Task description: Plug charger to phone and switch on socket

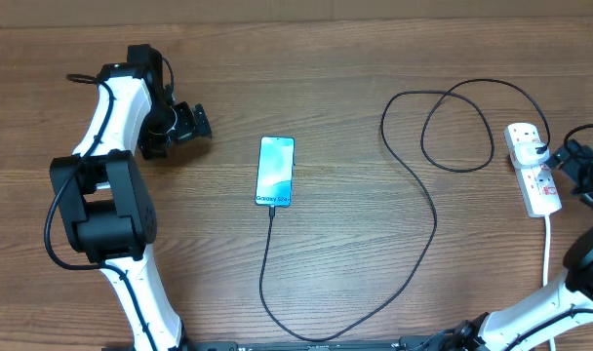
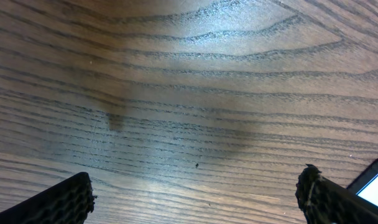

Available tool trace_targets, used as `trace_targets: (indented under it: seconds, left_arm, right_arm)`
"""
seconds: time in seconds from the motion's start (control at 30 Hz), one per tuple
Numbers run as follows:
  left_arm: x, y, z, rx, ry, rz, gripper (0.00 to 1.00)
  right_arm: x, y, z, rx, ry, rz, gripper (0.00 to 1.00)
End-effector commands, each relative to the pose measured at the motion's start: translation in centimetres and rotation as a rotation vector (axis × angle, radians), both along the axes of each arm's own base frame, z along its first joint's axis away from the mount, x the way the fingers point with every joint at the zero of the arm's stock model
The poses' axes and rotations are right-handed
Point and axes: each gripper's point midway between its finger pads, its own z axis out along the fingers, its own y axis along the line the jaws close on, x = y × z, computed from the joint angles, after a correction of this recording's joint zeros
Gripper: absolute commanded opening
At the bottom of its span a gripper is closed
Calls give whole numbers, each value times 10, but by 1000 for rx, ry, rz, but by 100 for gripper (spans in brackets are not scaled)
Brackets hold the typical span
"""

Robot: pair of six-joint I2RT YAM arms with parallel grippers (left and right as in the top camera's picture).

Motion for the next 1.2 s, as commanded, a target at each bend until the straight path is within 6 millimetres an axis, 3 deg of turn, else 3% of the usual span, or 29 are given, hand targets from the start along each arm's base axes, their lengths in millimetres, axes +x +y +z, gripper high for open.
trace_targets:
  seconds: [0.0,0.27,0.97,1.17]
  left_arm:
    - [5,0,2,15,-11,3,100]
    - [5,-4,2,14,-11,-5,99]
    - [5,-4,2,15,-11,-6,100]
    - [6,-4,2,15,-11,-6,100]
  right_arm:
    - [12,-7,36,-67,-74,-3,100]
    - [10,-6,32,-69,-64,-4,100]
    - [-6,14,-20,-21,-44,5,100]
    - [-9,13,-21,-28,-34,21,100]
